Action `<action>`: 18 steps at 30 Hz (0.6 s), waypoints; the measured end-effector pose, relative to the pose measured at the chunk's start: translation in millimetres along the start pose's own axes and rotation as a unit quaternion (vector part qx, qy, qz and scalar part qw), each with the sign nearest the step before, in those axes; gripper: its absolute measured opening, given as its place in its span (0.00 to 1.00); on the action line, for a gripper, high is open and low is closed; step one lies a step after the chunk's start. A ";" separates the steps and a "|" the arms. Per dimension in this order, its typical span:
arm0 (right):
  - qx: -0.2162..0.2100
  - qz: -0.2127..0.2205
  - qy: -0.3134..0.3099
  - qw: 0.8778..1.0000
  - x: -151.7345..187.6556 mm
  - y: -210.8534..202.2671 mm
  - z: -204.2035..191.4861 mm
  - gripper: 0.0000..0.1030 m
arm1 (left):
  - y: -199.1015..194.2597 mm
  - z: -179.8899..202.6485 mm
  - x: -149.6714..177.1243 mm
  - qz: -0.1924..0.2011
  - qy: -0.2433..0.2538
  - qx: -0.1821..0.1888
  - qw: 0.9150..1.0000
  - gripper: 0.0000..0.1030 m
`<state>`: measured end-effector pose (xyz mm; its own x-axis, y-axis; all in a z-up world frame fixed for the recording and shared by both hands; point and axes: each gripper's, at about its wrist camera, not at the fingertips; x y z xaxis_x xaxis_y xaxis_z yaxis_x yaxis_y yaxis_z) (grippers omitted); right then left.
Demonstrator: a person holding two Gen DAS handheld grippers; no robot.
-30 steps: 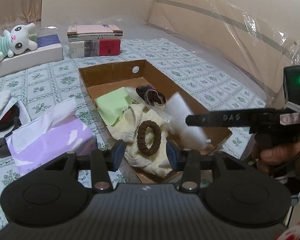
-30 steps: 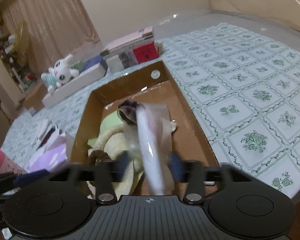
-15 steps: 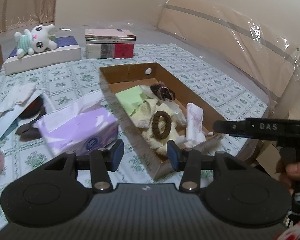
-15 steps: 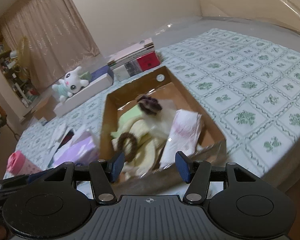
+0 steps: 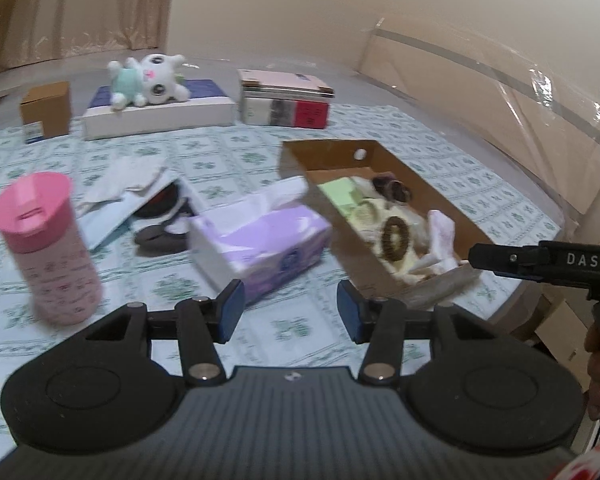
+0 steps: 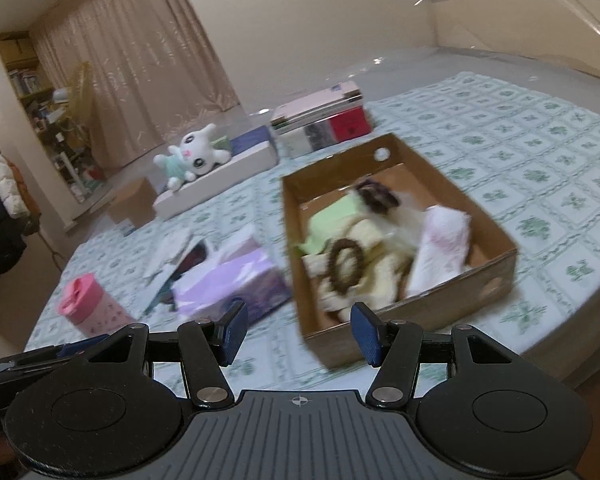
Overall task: Organize soft objects
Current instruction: 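Withdraw both grippers from the box toward the white cloths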
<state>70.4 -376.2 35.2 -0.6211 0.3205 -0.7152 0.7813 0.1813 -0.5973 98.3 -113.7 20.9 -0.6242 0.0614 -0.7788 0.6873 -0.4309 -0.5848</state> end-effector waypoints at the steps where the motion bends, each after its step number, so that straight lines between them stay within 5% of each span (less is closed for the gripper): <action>1: -0.004 -0.002 -0.002 1.000 1.5 1.4 -5.9 0.55 | -3.8 -4.2 0.5 0.002 -0.001 -0.004 1.000 0.45; 18: -0.036 -0.015 -0.072 0.997 11.0 18.6 -94.1 0.56 | -62.3 -67.4 2.2 0.038 -0.033 -0.039 0.998 0.47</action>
<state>83.8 -281.8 50.4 -0.6424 0.1777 -0.7455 0.7616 0.2569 -0.5950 79.1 -26.0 40.3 -0.5908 -0.0299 -0.8063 0.7587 -0.3605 -0.5426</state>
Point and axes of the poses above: each gripper's, at about its wrist camera, not at the fingertips, and y roughly the way its jaws point, z to its right, x to its underside, and after that the axes turned 6 degrees about x, right-handed
